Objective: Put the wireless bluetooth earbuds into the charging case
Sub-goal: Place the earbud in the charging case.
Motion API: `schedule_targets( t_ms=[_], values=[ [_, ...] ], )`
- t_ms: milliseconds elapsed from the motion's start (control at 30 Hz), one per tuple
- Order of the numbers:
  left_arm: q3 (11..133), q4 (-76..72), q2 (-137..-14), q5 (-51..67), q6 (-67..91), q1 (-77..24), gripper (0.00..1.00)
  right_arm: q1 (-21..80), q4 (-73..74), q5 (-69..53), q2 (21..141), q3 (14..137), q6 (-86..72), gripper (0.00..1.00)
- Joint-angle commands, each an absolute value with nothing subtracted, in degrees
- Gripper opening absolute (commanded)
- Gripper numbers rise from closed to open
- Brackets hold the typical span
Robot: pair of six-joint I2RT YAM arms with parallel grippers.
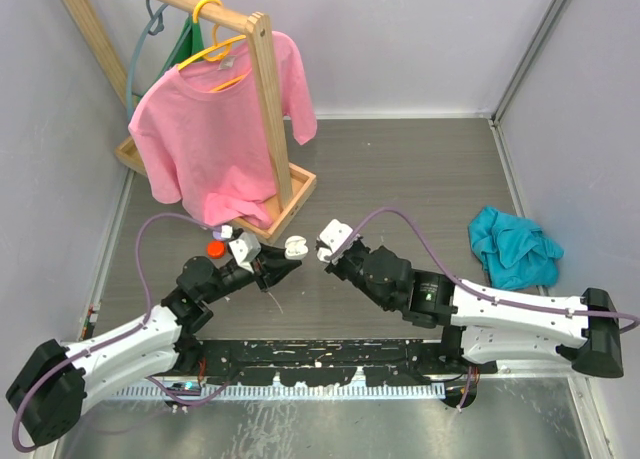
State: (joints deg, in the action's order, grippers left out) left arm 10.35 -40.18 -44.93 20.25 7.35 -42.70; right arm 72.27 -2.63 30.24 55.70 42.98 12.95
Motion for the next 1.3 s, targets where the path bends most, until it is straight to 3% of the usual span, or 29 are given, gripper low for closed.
schedule_targets(
  t_ms=[0, 400, 1267],
  values=[
    [13.4, -46.2, -45.1, 21.5, 9.0, -42.8, 0.00, 74.8, -14.2, 31.3, 55.7, 41.5, 20.6, 0.21],
    [14.1, -47.3, -45.7, 24.2, 11.1, -42.9, 0.00, 78.4, -27.7, 30.1, 58.8, 37.2, 28.1, 0.21],
    [14.4, -48.1, -45.7, 23.5, 12.9, -42.9, 0.00, 78.7, -26.5, 25.3, 57.8, 36.1, 24.5, 0.23]
  ],
)
